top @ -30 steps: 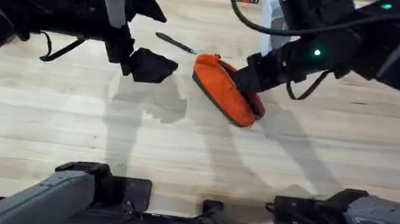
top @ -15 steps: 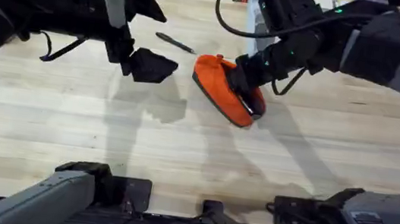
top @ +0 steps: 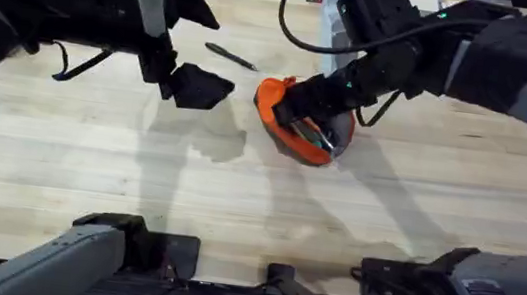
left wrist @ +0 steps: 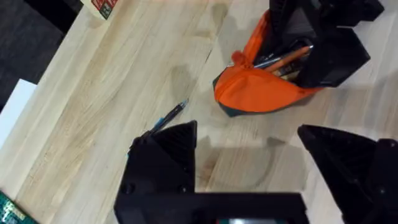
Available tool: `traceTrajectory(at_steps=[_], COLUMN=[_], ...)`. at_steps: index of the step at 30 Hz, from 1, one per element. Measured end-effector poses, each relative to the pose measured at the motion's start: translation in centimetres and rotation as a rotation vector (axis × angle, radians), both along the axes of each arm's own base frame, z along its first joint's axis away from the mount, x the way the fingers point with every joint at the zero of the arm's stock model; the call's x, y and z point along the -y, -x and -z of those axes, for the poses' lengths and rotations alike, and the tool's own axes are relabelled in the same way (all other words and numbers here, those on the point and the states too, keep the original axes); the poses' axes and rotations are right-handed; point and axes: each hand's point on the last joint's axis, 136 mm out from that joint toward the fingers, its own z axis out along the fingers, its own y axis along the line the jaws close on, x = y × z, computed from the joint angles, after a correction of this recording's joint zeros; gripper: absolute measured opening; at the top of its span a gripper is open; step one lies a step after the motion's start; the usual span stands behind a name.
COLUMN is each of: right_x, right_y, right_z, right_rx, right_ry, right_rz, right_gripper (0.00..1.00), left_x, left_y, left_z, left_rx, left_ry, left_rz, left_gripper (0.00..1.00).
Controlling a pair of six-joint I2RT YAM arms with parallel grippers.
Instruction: Unzip the bag, pick up the pens from the table one at a time and place them inside, then zip the bag closed.
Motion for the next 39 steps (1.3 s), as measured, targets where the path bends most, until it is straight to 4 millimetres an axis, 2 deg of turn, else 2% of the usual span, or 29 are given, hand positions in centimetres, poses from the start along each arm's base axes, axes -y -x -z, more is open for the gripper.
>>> traceTrajectory(at_steps=[13,19,29,36,37,39], right_x=[0.0,0.3,2.3,3.6,4.3,4.9], right_y=[0.0,0.4,3.6,5.8,7.0,7.7], right_z=[-0.3,-5.6,-14.4,-18.5,-19.3,-19.4], right_rx=[0.002,0.119,0.318,0.435,0.452,0.453], right_ry=[-0.009,-0.091,-0.217,-0.288,-0.299,-0.293], right_rz=[0.016,0.035,0.036,0.036,0.036,0.04], right_gripper=[0.998,0.998,0.998,0.998,0.998,0.998], left_x=[0.0,0.0,0.0,0.0,0.0,0.0], left_y=[0.0,0.0,0.0,0.0,-0.2,-0.5], left_z=[0.0,0.0,0.0,0.0,-0.1,-0.3], left_rx=[0.0,0.0,0.0,0.001,0.014,0.029], left_ry=[0.0,0.0,0.0,0.0,-0.001,-0.003], left_rz=[0.0,0.0,0.0,0.0,0.0,0.0], left_gripper=[0.994,0.993,0.993,0.994,0.994,0.995])
